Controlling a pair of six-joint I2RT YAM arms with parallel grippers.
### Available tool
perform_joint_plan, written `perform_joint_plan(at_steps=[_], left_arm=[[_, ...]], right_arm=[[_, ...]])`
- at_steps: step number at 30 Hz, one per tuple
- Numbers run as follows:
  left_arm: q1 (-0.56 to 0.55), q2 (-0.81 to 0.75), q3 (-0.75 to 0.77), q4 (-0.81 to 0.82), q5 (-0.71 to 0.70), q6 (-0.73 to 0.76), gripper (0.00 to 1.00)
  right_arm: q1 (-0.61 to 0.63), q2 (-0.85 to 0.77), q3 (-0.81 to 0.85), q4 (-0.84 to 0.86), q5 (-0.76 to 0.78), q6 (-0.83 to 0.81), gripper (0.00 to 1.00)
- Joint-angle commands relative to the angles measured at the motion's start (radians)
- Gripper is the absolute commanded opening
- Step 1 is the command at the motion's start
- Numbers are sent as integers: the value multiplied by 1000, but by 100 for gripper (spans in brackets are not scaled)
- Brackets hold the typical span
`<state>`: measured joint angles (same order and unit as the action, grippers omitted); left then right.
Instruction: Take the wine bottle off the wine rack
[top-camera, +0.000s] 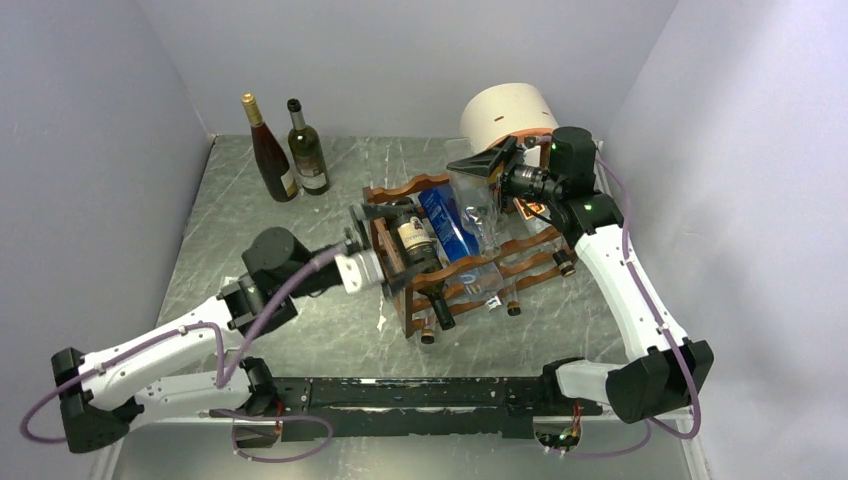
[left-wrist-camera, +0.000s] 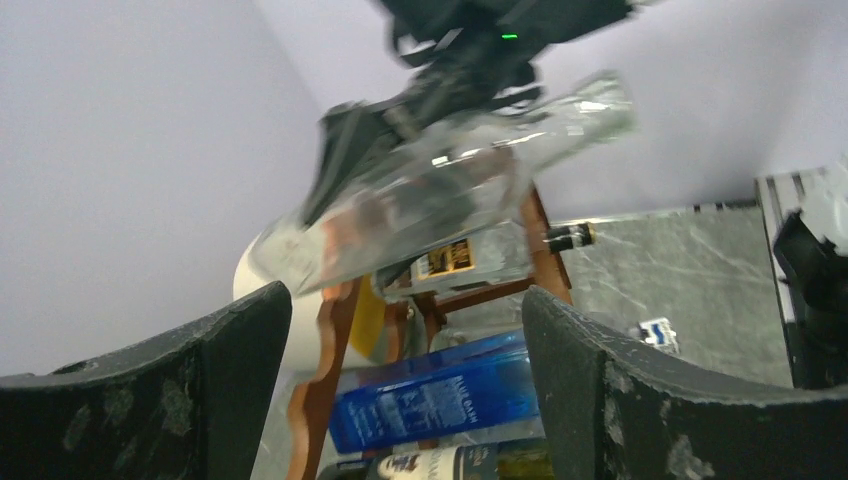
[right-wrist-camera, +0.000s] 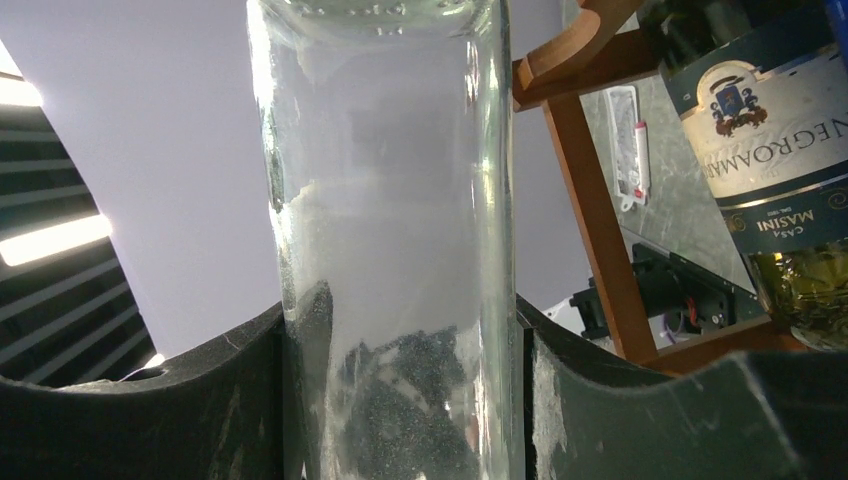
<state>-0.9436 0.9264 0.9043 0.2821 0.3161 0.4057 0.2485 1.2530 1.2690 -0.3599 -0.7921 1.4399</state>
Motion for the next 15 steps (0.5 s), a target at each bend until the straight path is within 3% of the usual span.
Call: perform_joint_plan(at_steps=[1,7,15], left_arm=[[-179,29,49,-24,-233,350,91],[-341,150,88,55,-406,609,94],[-349,286,161,156,-483,805,96]], right_arm=[[19,-21,57,-19,-7,-6,0],[21,-46,19,38,-40,27,0],[24,-71,31,30,-30,9,0]])
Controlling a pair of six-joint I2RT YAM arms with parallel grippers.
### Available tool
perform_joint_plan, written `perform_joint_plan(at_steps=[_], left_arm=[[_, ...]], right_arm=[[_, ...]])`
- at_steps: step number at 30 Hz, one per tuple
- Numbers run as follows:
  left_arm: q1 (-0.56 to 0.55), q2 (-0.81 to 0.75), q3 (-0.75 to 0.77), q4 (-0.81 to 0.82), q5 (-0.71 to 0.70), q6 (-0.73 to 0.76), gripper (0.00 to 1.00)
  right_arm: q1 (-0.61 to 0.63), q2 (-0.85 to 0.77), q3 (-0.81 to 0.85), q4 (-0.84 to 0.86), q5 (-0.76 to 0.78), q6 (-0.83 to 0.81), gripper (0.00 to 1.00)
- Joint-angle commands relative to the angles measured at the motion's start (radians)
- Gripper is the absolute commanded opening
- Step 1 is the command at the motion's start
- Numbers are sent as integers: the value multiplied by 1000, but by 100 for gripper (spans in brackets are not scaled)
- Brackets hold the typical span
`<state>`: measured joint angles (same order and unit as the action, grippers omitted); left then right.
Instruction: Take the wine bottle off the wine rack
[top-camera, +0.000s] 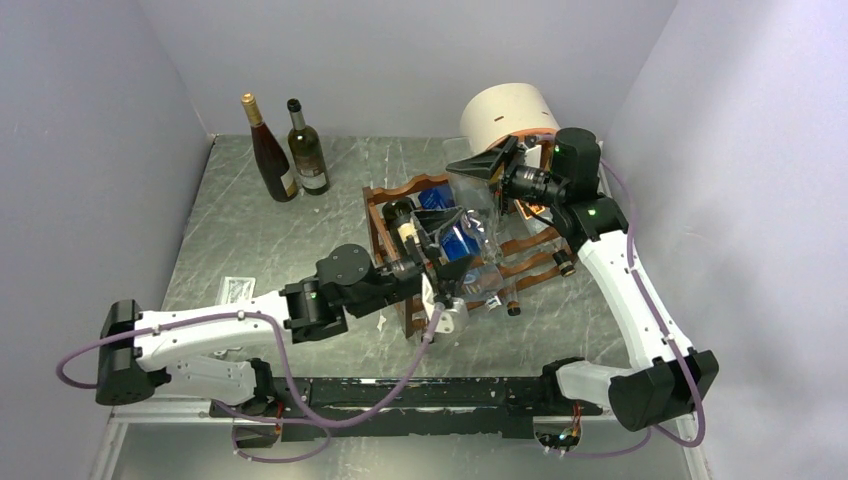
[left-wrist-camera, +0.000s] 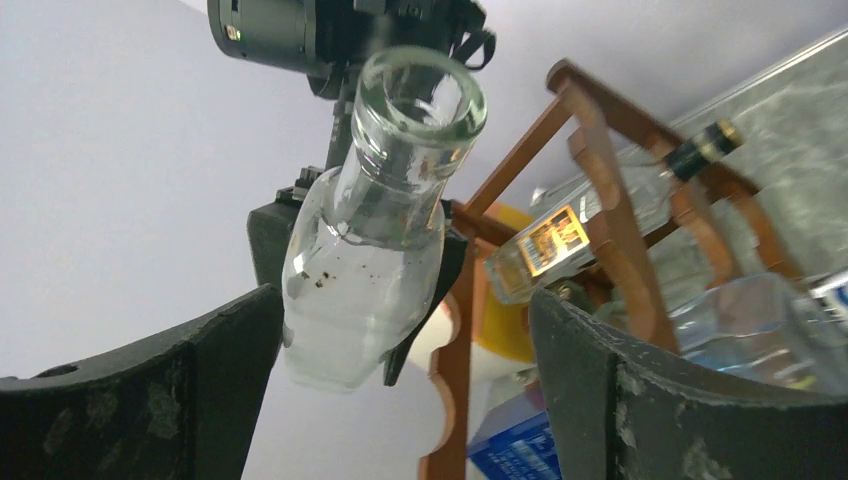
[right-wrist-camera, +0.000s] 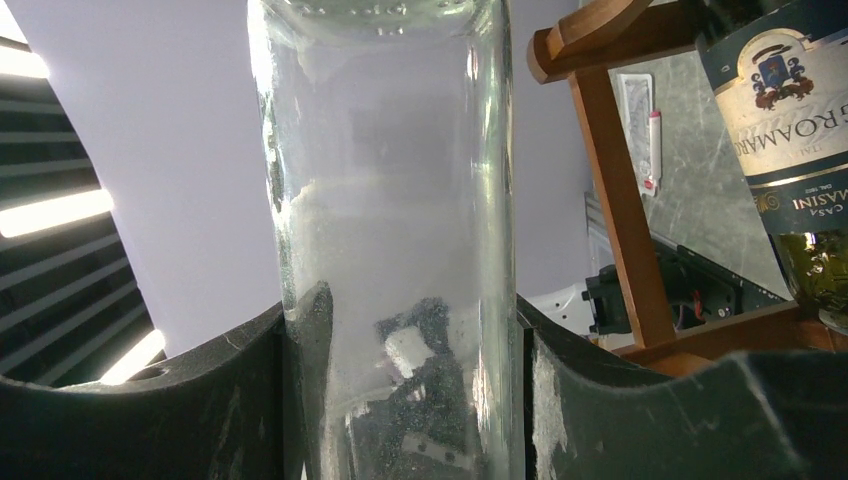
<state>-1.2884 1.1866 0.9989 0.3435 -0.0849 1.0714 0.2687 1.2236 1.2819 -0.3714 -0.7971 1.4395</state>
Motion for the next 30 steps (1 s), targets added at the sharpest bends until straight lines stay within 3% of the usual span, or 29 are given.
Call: perform_joint_plan(at_steps=[1,8,18,25,28,30], left_arm=[[-4,37,78,101,-86,149,96],[-5,112,166,71,-79,196,96],[2,201,254,-14,-113,352,85],[29,214,296,-67,-95,334,69],[29,222,310,-94,-99,326,51],[30,218,308,-88,-95,308,38]], right_arm=[[4,-43,16,37,-26,6,0],[4,-56,-4,44,-36,8,0],[4,-59,-10,30,-43,-2,0],[4,-65,-11,39,-51,5,0],[4,-64,-8,42,-56,0,5],[4,-62,-19,60,-67,1,20]])
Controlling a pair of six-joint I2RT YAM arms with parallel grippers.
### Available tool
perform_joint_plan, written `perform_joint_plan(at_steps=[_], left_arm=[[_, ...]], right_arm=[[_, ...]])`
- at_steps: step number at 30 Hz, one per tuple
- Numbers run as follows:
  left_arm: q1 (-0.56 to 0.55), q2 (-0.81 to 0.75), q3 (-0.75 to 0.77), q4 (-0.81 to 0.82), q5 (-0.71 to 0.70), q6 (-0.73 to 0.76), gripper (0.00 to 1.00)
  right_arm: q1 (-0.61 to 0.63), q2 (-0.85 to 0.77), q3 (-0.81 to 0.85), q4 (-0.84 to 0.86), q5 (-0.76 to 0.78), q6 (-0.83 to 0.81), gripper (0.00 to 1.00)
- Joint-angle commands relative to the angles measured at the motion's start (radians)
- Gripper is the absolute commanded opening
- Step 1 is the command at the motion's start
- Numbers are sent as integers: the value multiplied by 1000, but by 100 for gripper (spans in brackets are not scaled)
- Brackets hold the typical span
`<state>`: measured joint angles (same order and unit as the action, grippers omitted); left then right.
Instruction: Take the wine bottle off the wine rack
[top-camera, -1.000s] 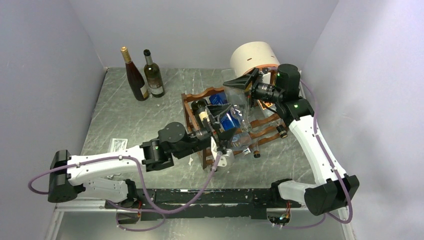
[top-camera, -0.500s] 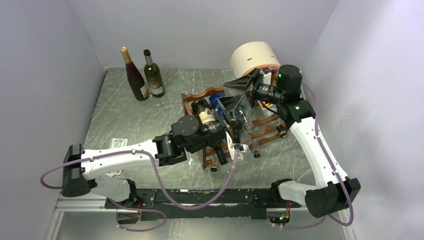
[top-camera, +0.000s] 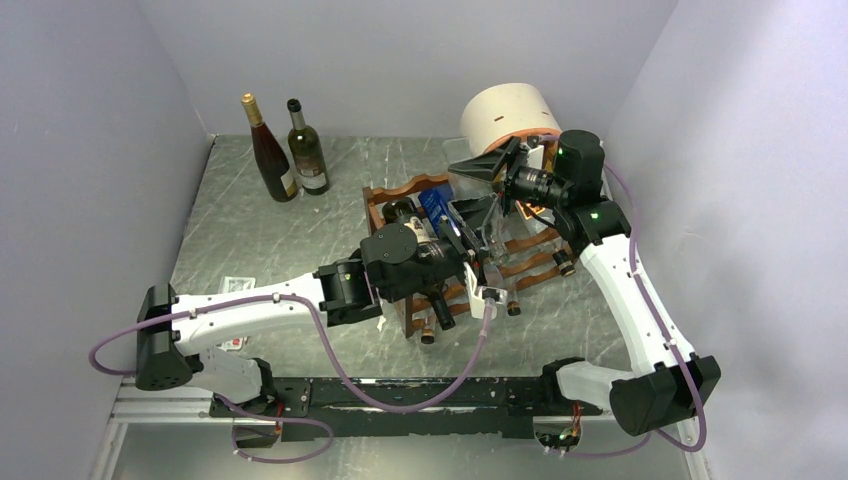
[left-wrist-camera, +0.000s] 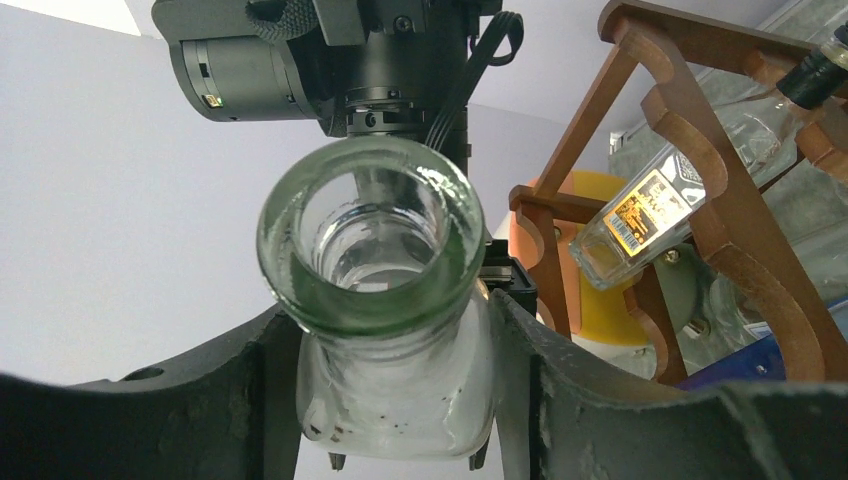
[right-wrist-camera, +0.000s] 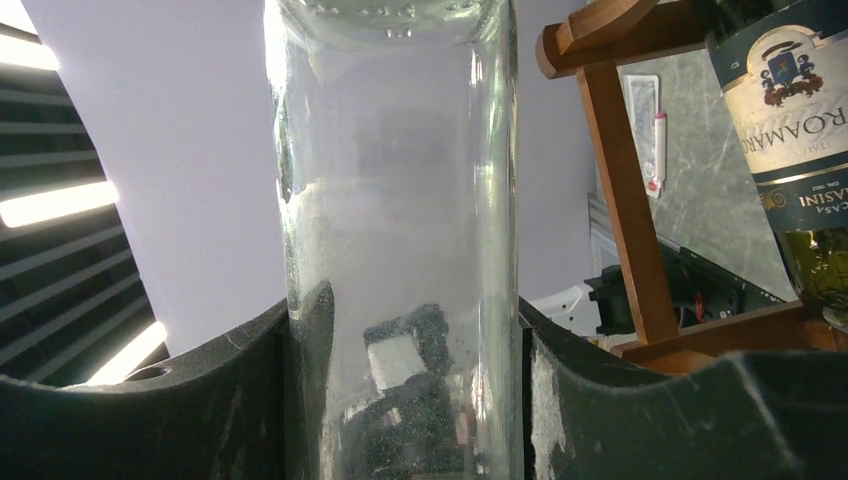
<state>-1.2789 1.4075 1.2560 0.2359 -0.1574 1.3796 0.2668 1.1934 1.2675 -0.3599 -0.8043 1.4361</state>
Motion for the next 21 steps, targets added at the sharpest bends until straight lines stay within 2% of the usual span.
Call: perform_joint_plan(at_steps=[1,5,7,9,11,16,21], left_arm=[[21,-8,40,33,-22,-8,32],[21,-26,-2,107,-55,-8,13],[23,-31,-16,144,-81,1,8],[29,-32,-8,171,-106,-8,7],[37,-40,7,180,-111,-42,7],[59,-86,-7,244,-102,-125,7],[85,-153,-18,236,-128,-274,7]], right_arm=[[6,-34,-13,56,-63,4,29],[5,-30,-23,69,-63,-13,67],[3,-20,-14,42,-63,-31,83],[3,-9,-8,23,-69,-45,94],[2,-3,-4,8,-68,-57,99],[-10,-1,7,-54,-19,-95,100],[-48,3,42,-113,22,-150,100]])
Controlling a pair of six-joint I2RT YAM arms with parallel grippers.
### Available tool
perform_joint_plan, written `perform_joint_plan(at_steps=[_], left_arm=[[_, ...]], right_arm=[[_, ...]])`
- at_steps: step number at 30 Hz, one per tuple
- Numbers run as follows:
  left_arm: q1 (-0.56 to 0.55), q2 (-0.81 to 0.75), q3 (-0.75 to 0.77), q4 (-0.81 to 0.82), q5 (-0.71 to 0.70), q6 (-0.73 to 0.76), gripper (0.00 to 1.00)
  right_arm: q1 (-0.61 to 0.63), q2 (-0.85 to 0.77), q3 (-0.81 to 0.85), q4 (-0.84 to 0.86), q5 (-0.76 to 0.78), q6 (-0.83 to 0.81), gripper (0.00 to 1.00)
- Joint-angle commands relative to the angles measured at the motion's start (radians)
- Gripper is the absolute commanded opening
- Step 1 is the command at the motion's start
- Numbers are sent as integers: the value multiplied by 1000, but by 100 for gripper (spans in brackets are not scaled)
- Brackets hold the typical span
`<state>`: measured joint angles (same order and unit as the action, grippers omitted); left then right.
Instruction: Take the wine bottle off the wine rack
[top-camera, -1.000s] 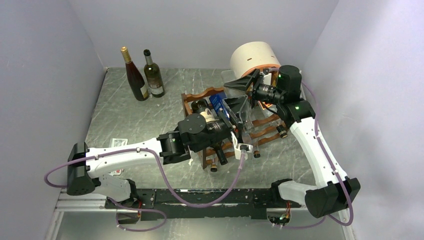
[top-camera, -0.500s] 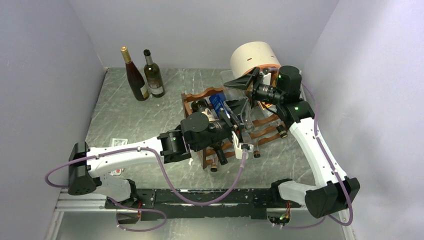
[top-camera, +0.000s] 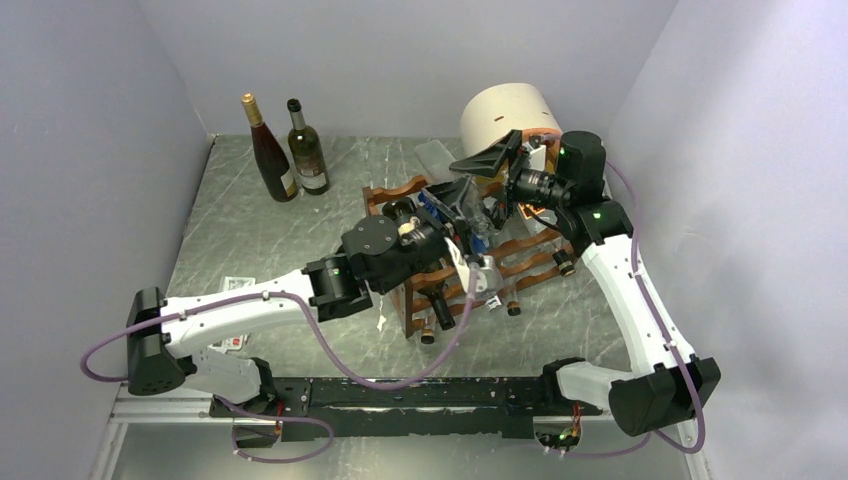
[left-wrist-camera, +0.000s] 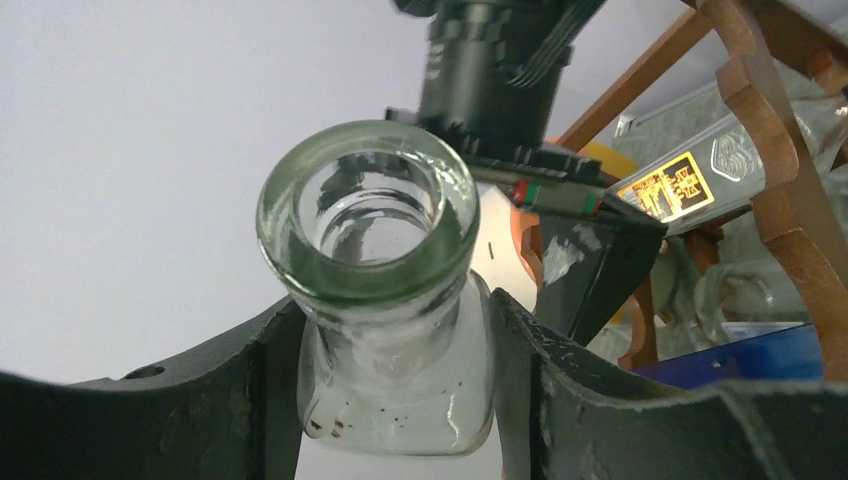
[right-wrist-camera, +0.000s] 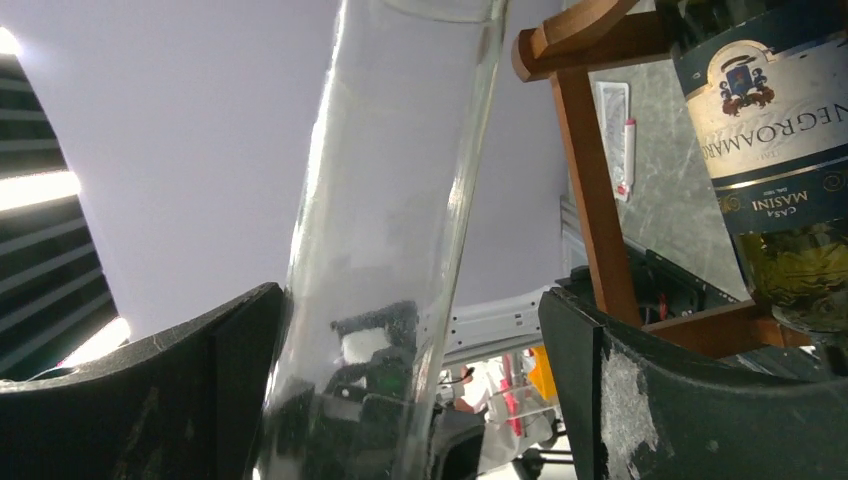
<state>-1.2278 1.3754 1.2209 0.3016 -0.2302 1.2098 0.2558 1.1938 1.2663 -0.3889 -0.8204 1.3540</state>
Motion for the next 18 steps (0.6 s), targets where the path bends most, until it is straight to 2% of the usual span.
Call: perform_joint_plan(at_steps=[1,6,11,15,18], left_arm=[[41,-136,4,173,-61,-132,7],[105,-201,-20,171,-57,-266,7],[187,-241,27,96,-121,-424,7],[313,-256,70,58,-214,-577,7],[421,-262,77,17,-201,-661,7]], right_arm=[[-47,4,58,-90,43,-77,100],[-112,31,170,-112,54,-124,100],[-125,24,283,-225,200,-266,100],[-126,-53,241,-222,317,-370,100],[-118,-137,167,-192,341,-436,100]])
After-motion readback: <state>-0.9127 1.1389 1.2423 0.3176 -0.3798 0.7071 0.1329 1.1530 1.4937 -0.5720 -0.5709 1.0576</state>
